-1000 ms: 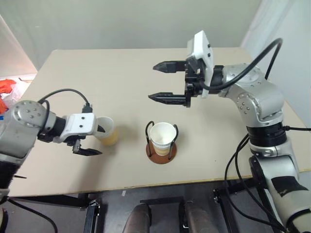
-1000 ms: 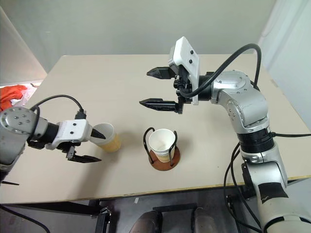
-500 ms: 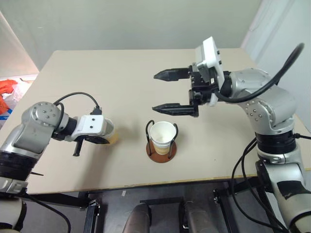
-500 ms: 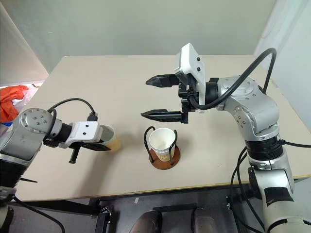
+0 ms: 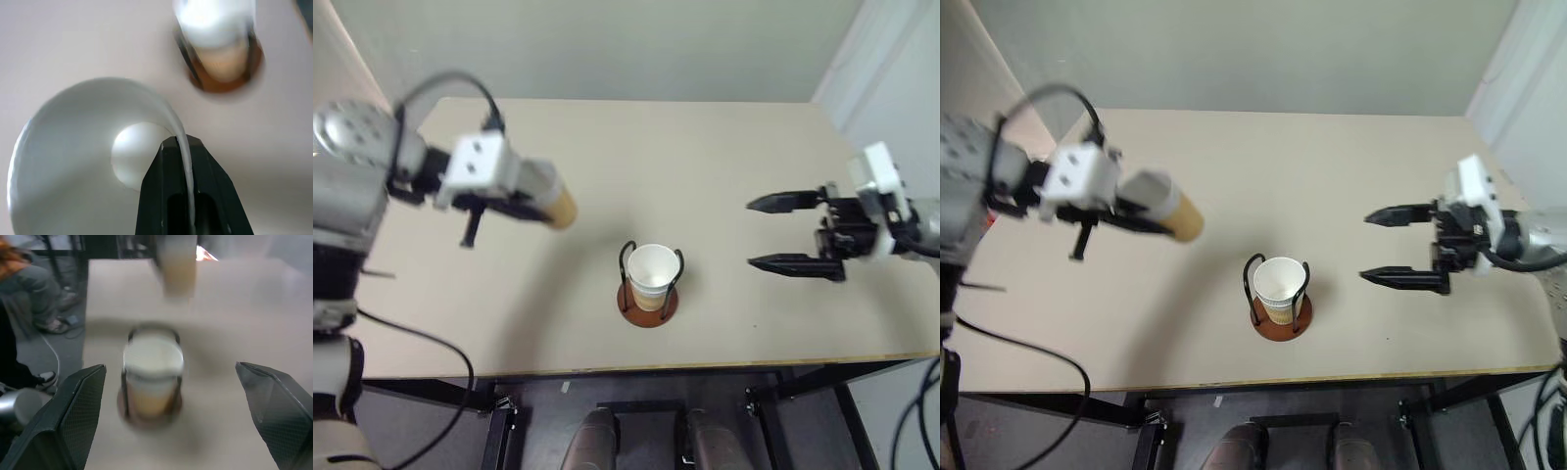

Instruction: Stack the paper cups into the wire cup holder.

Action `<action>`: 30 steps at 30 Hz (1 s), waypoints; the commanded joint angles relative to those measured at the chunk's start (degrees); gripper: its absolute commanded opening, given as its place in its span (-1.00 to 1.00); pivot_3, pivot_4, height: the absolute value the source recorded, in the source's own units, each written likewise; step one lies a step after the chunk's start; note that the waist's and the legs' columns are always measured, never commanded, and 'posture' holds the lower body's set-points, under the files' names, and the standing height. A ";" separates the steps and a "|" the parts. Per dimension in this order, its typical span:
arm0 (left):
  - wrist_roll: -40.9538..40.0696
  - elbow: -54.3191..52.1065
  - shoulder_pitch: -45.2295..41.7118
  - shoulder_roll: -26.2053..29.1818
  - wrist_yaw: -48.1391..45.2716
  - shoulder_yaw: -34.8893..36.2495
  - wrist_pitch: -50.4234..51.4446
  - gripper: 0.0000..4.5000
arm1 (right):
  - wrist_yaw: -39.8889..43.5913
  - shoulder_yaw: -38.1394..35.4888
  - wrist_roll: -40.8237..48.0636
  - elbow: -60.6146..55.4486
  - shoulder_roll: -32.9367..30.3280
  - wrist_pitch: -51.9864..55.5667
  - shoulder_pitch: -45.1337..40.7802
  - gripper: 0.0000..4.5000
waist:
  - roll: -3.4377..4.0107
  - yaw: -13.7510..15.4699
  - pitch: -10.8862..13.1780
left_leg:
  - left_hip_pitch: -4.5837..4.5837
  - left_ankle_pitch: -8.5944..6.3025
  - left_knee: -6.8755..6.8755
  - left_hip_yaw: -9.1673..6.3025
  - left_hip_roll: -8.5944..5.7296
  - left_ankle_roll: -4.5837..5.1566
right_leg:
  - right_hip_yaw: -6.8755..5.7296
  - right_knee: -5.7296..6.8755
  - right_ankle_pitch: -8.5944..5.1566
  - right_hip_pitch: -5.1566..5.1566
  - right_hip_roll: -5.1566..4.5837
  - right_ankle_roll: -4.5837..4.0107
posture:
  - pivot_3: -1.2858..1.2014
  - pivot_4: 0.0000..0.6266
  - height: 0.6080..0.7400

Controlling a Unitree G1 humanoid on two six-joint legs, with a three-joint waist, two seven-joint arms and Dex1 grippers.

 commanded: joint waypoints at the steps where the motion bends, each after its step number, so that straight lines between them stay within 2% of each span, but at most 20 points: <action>1: -11.40 -0.01 -7.42 -0.50 -2.47 -6.68 -0.65 -0.99 | -0.97 -8.07 5.30 -2.64 -1.31 0.96 2.00 1.00 | 0.13 -0.51 0.01 | 0.01 0.01 0.00 0.03 0.01 0.01 | 0.08 -0.10 0.03 0.03 0.00 0.26 | 0.03 -0.52 1.00; 5: -18.28 -0.09 -13.75 -2.08 -2.47 -17.49 -4.71 -0.99 | -3.20 -14.98 11.68 -4.76 -0.97 3.71 5.53 1.00 | 0.19 -0.78 0.03 | 0.05 0.10 0.01 0.09 0.02 0.10 | 0.11 -0.19 0.06 0.14 0.03 0.54 | 0.03 -0.52 1.00; 9: -20.25 0.74 -17.55 -3.47 -2.47 -26.50 -9.87 -0.99 | -5.20 -20.43 14.45 -7.81 -1.79 5.42 10.62 1.00 | 0.21 -0.53 0.04 | 0.00 0.10 0.08 0.03 0.01 0.13 | 0.08 -0.38 0.05 0.24 0.06 0.71 | 0.03 -0.52 1.00; 13: -22.29 0.50 -20.25 -5.75 -2.47 -32.51 -13.62 -0.99 | -7.55 -23.92 16.24 -9.40 -2.25 5.97 13.65 1.00 | 0.23 -0.19 0.06 | -0.16 -0.06 0.34 0.01 0.01 0.31 | 0.07 -0.53 -0.02 0.33 0.05 0.87 | 0.03 -0.52 1.00; 21: -20.94 1.47 -23.42 -9.08 -2.47 -41.15 -20.82 -0.99 | -10.59 -24.14 17.22 -11.97 -3.27 5.46 15.53 1.00 | 0.25 -0.04 0.08 | -0.22 -0.51 0.84 0.11 -0.17 0.64 | 0.11 -0.63 -0.08 0.55 -0.09 1.29 | 0.03 -0.52 1.00; 30: -21.19 3.56 -23.87 -10.05 -2.47 -45.53 -23.88 -0.99 | -11.57 -31.62 20.75 -15.56 -3.22 7.85 24.06 1.00 | 0.27 0.45 0.09 | -0.27 -0.58 0.86 0.00 -0.44 0.74 | 0.18 -0.63 -0.24 0.65 -0.20 1.62 | 0.03 -0.52 1.00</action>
